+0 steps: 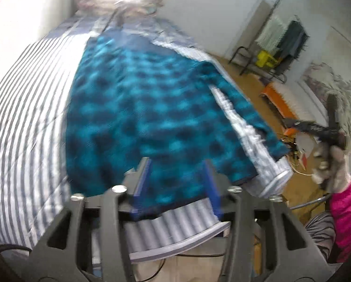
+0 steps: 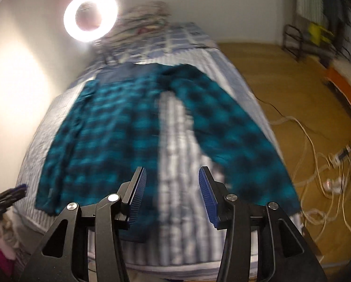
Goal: Fold large clothes
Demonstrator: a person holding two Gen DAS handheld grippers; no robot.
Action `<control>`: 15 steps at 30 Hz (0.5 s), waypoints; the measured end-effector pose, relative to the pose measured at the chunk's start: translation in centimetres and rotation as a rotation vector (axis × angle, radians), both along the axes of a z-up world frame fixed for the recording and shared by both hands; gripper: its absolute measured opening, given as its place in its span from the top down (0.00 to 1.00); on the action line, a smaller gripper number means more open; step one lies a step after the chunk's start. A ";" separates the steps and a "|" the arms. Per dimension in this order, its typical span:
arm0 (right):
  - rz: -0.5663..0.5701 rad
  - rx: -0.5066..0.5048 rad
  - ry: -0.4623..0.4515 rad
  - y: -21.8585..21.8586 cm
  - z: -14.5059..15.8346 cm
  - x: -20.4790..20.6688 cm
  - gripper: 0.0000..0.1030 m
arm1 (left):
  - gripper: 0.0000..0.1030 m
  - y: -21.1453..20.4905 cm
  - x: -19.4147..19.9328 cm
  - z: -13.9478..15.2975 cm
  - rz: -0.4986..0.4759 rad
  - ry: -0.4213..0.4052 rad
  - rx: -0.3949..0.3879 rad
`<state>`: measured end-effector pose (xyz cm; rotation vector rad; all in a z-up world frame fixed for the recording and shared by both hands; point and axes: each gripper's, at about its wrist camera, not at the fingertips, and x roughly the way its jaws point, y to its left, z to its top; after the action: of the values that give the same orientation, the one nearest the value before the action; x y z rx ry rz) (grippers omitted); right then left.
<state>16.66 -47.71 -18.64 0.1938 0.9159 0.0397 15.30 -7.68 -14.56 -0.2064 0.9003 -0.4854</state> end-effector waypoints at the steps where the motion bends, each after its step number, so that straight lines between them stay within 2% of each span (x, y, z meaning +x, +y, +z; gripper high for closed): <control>1: -0.018 -0.001 0.003 -0.9 -0.2 -0.2 0.56 | 0.53 -1.2 0.3 0.7 -0.028 -0.010 0.001; 5: -0.111 -0.001 0.039 -5.5 -1.8 -0.9 0.56 | 0.53 -4.8 2.0 3.0 -0.116 -0.019 -0.050; 8: -0.169 0.000 0.070 -8.5 -2.5 -1.5 0.56 | 0.53 -6.3 3.1 3.6 -0.123 -0.028 -0.095; 12: -0.259 0.076 0.081 -12.7 -3.6 -2.2 0.56 | 0.53 -6.8 4.6 2.1 -0.095 -0.014 -0.112; 15: -0.318 0.117 0.117 -15.1 -5.6 -2.1 0.56 | 0.53 -6.7 5.2 0.3 -0.089 0.024 -0.080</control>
<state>14.57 -62.84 -24.26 0.4528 0.9909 -0.2148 20.51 -14.40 -14.24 -0.2468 0.9173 -0.6033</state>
